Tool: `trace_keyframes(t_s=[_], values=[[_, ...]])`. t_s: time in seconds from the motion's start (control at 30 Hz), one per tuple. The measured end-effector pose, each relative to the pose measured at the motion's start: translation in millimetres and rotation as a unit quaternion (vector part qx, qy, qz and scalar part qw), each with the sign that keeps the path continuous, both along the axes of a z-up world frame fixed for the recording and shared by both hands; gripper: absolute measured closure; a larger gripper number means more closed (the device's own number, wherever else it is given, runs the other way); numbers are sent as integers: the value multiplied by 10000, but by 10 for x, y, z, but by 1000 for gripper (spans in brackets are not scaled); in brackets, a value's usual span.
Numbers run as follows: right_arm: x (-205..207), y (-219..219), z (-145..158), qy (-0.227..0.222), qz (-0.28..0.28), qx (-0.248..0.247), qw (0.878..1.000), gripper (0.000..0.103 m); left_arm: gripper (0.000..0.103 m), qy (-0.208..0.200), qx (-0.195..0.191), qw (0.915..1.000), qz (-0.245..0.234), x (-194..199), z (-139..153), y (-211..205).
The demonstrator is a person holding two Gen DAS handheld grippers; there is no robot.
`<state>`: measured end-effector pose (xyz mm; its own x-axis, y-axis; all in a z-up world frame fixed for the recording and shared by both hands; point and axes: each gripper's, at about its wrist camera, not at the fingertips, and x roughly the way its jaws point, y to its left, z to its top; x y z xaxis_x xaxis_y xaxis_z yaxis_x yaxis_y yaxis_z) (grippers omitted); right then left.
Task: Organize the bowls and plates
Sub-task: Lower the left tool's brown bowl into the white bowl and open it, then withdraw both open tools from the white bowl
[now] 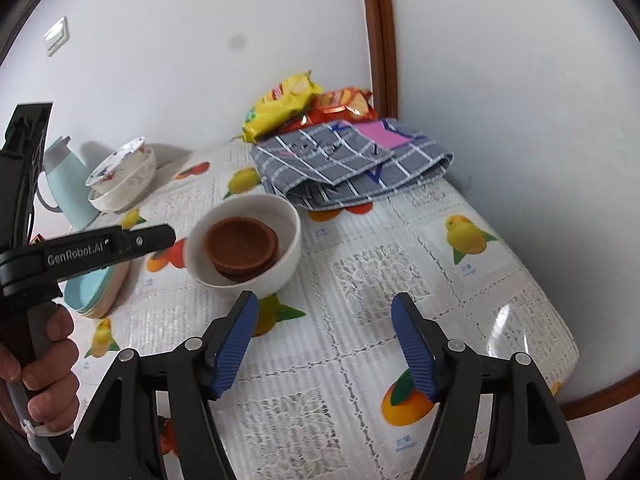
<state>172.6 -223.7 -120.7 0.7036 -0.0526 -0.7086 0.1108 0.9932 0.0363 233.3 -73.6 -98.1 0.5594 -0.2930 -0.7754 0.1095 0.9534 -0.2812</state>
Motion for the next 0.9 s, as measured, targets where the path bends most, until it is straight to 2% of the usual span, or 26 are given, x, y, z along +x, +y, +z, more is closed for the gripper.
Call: trace_keyframes(t_s=[0.07,0.2,0.4,0.6,0.7,0.9], values=[[-49,49,70,-32,24,62,10000,33,54,-55,-14,10000,27,-65,55,47],[-137,78,156,-11,-18,246,9997,33,46,-194,72,9998,45,-216,161,114],[-328,96,267,-120,-257,123,9995,33,44,-355,-12,9994,15,-422,300,197],[-560,87,382,-327,-612,216,9974,33,40,-467,12,9989,18,-618,412,235],[-686,127,438,-549,-648,137,9963,28,39,-531,-16,9985,91,-695,450,271],[-858,202,518,-678,-635,14,9957,27,39,-629,52,9980,-32,-812,501,263]])
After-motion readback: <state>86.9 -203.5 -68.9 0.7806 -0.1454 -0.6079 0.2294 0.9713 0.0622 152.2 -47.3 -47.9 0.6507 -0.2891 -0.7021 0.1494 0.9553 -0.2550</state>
